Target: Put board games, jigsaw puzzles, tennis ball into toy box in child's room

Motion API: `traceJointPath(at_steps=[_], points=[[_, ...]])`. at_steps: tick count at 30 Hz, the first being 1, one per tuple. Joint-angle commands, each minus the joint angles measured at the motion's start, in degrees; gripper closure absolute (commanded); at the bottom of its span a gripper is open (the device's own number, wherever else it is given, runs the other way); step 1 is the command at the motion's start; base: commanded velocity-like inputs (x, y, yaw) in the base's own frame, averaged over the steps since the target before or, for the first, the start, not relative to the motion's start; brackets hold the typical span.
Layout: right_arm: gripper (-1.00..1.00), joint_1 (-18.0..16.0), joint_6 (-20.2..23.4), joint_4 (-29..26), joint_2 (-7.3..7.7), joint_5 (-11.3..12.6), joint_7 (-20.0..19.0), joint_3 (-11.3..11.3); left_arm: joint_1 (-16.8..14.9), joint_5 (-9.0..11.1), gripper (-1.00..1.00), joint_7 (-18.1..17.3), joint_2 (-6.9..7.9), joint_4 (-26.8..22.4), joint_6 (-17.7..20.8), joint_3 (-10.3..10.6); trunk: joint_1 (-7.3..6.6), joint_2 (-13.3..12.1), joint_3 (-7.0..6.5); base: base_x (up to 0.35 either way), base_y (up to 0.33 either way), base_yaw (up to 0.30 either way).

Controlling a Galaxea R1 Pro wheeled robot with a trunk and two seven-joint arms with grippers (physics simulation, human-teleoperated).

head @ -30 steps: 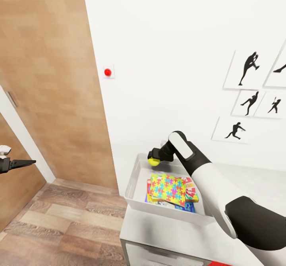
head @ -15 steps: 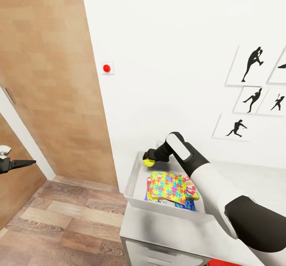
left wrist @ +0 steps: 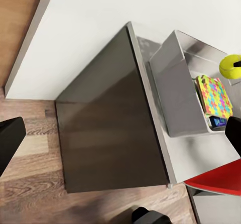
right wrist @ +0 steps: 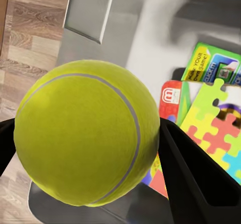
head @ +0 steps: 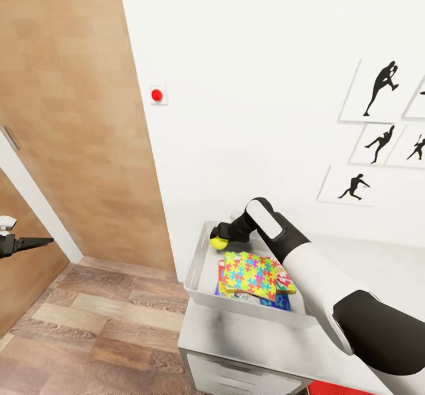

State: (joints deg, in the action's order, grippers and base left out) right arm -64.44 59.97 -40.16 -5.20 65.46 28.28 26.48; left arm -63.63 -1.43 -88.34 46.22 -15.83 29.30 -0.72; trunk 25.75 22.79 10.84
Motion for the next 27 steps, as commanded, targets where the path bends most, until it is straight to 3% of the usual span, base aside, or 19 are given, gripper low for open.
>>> traceJointPath(at_steps=[1,27], points=[[1.00,-0.1,0.0,0.0,0.02,0.7,0.6,0.1,-0.1,-0.2,-1.00,-0.3,0.01,0.0,0.6,-0.1,0.03,0.1,0.22,0.000,0.000,0.000],[1.00,-0.1,0.0,0.3,-0.01,0.6,0.2,0.2,-0.1,-0.2,-1.00,-0.3,0.01,0.4,0.5,-0.1,0.03,0.1,2.13,0.000,0.000,0.000]])
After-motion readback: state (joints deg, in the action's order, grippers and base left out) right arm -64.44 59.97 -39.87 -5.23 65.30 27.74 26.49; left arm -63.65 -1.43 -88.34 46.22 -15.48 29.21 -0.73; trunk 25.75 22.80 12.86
